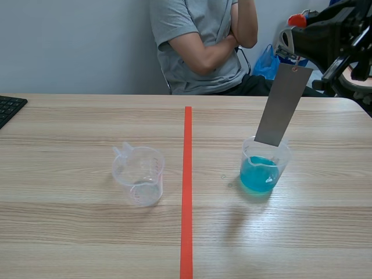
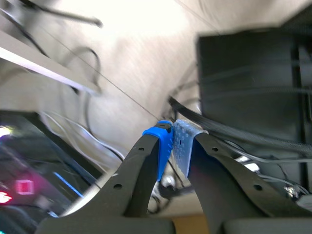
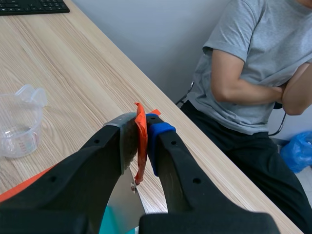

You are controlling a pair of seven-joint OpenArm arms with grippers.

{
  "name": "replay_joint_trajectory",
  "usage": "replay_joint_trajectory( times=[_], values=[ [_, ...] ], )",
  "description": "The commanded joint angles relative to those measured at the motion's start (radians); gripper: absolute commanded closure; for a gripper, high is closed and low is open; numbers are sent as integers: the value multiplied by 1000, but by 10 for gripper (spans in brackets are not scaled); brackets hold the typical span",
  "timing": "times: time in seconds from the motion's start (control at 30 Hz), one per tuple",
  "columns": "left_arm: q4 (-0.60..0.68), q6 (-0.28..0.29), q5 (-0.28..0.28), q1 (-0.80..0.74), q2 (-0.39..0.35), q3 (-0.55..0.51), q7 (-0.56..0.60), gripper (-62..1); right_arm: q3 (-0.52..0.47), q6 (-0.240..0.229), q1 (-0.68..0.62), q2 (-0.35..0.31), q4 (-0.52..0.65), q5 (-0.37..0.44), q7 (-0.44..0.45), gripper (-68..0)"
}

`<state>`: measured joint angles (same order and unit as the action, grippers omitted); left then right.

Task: Do the redox reaction experiment.
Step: 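Move the plate over the blue solution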

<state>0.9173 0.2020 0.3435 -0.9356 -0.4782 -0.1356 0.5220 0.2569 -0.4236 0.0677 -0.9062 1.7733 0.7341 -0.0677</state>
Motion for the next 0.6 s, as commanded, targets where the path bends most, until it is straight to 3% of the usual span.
replay_joint_trajectory(
  times=[0.0, 0.17, 0.37, 0.57],
  values=[
    [60, 3, 5, -54, -29, -37, 49, -47, -21, 7, 18, -17, 1, 10, 19, -11],
    [224, 11, 19, -173, -84, -116, 125, -47, -21, 7, 18, -17, 1, 6, 18, -11],
    [421, 32, 42, -212, -200, -152, 100, -47, -21, 7, 18, -17, 1, 6, 18, -11],
    [579, 137, 95, -158, -368, -160, 31, -47, -21, 7, 18, -16, 1, 6, 17, -11]
  ],
)
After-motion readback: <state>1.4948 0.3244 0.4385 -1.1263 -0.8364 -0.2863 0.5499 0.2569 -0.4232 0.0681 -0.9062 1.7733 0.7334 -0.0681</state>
